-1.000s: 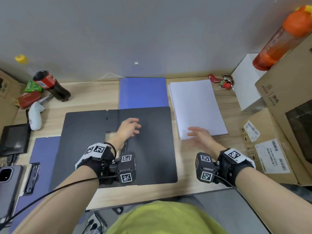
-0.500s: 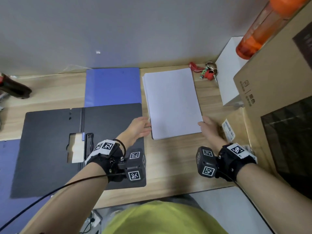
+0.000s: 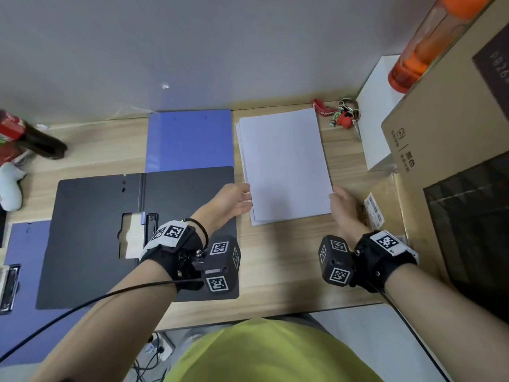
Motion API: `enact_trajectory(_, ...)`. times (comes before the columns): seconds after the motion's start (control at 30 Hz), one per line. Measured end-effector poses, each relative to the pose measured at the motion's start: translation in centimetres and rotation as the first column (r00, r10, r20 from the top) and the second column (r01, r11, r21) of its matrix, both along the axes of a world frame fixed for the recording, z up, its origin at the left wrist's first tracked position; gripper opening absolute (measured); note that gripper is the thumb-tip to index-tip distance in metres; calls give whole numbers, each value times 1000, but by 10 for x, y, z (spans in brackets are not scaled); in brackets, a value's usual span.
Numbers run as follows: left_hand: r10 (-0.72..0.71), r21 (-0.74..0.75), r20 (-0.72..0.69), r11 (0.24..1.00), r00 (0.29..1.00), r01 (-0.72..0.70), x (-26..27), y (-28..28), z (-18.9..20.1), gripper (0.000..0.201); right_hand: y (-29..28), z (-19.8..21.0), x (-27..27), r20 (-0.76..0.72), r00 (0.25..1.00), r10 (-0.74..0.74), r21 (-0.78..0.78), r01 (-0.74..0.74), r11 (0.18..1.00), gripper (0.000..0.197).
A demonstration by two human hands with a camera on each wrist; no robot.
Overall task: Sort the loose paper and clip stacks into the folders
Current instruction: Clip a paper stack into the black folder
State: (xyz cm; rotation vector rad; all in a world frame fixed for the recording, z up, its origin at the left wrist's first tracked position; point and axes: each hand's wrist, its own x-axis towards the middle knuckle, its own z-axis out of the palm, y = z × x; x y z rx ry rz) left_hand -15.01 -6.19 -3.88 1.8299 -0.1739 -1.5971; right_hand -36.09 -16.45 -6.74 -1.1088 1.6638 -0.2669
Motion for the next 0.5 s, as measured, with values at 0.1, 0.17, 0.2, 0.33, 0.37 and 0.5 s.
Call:
enact_trajectory(0.1, -56, 24, 61, 998, 997, 54, -2, -3, 2, 41, 1, 3, 1, 15, 1000, -18, -10, 18, 1000, 36)
enact_trajectory(0.17, -85, 32, 87, 996, 993, 82, -4, -5, 3, 43, 1, 2, 1, 19, 999, -27, -7, 27, 1000, 38)
enact_trajectory(0.2, -92, 33, 91, 995, 992, 90, -5, -7, 3, 42, 1, 4, 1, 23, 999, -27, 2, 27, 1000, 38)
enact_trajectory(0.33, -85, 13, 80, 996, 993, 84, -11, -10, 5, 30, 1, 5, -3, 56, 998, -1, 25, -1, 1000, 44)
enact_trajectory(0.37, -80, 15, 81, 997, 993, 79, -12, -11, 4, 21, 0, 6, -5, 60, 998, 4, 20, -5, 1000, 43)
enact_trajectory(0.5, -38, 27, 113, 999, 993, 35, -14, -13, -6, 24, -2, 9, -9, 84, 996, 25, 26, -27, 999, 43)
